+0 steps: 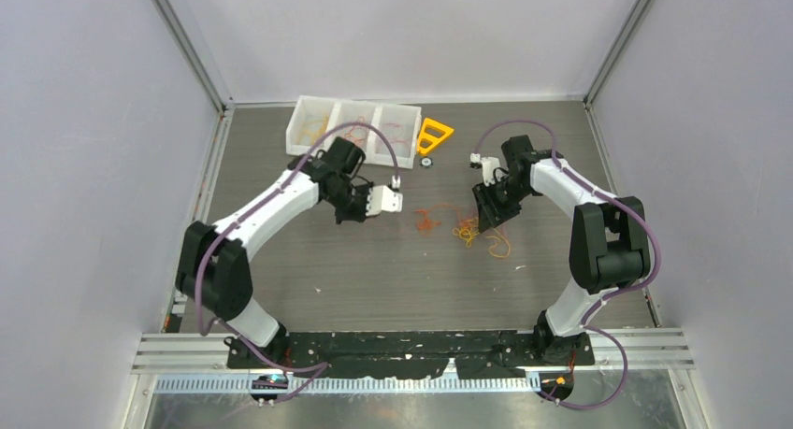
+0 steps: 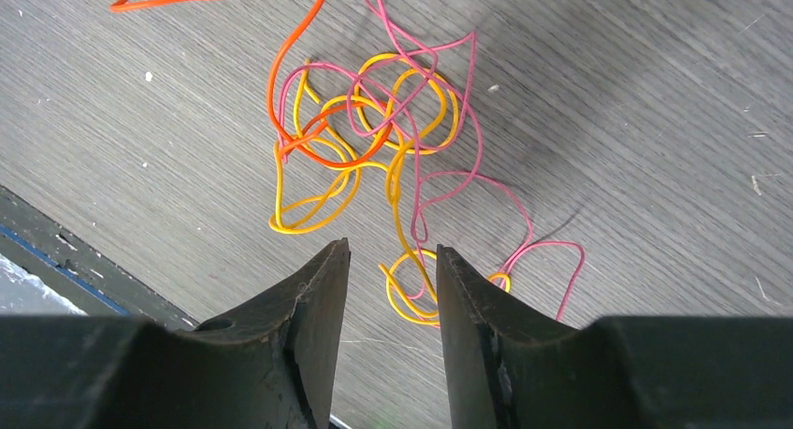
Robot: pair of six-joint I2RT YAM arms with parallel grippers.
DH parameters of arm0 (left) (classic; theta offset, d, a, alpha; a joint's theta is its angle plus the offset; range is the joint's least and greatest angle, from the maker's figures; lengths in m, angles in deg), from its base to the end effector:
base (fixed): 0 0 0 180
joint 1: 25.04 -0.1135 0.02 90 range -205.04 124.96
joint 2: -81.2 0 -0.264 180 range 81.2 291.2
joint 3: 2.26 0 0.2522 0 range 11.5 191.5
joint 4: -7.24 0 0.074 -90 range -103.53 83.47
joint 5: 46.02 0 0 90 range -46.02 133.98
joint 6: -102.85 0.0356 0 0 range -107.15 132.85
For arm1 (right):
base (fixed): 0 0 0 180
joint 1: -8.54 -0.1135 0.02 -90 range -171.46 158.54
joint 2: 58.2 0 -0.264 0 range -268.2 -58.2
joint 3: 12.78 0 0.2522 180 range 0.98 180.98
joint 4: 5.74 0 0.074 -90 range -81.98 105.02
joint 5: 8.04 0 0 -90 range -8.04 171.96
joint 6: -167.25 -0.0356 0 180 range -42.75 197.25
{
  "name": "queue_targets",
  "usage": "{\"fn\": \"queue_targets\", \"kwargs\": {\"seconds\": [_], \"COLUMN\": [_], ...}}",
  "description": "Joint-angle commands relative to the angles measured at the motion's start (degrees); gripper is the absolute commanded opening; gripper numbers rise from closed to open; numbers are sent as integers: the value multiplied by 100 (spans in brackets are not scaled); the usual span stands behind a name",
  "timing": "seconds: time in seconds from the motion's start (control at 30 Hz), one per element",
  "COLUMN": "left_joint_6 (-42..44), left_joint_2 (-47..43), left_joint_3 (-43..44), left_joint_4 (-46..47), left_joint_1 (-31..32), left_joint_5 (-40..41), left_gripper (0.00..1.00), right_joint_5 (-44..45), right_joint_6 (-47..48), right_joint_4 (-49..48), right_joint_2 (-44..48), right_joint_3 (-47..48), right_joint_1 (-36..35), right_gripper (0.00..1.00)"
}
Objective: Untangle the cables
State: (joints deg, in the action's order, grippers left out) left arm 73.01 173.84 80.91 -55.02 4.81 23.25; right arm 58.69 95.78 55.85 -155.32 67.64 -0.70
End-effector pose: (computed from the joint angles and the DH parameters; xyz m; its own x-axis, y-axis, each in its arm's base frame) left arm 0.2666 -0.1675 0.2338 0.0775 0.8909 -0.4475 0.9939 -0.0338 0.1047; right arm 0.3096 0.0646 0.1985 -0.8443 -0.4331 -0.3154 -0.5220 0.7976 0.3023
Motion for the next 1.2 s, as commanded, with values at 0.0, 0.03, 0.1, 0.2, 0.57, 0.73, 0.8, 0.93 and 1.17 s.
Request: {"fn": "queue_targets", "kwargs": {"seconds": [0.0,0.03,0.1,0.2,0.57,0.73,0.8,0.93,1.17], "left_joint_6": [-213,-291,-507,-1177,-3199,-3707,-3917,-4288,-4724], "left_joint_2": [-502,-466,-312,37,1318,1673,1890,2185,1691], "left_joint_3": [1247,1473,2019,2920,5617,5696,6056,6994,6741], "left_joint_4": [-1016,-1144,-1317,-1289,698,2187,2435,2523,3280], "left_joint_1": [-128,-175,-289,-482,-669,-753,-807,-964,-1082], "left_joint_5": [-1272,-1407,-1654,-1986,-1416,-652,-466,-677,-437], "left_gripper": [0,0,0,0,0,0,0,0,0], "right_joint_5": [-114,-115,-157,-208,-113,-77,-54,-54,-228], "right_joint_6": [19,15,37,44,-42,-85,-76,-2,-11], "right_joint_4": [46,54,65,95,152,157,167,215,232], "right_joint_2": [113,135,213,397,733,822,812,768,621], "right_joint_3": [171,172,173,173,270,289,294,291,380], "right_joint_1": [27,27,26,27,121,231,289,402,446], "right_gripper": [47,48,53,61,89,96,95,95,95]}}
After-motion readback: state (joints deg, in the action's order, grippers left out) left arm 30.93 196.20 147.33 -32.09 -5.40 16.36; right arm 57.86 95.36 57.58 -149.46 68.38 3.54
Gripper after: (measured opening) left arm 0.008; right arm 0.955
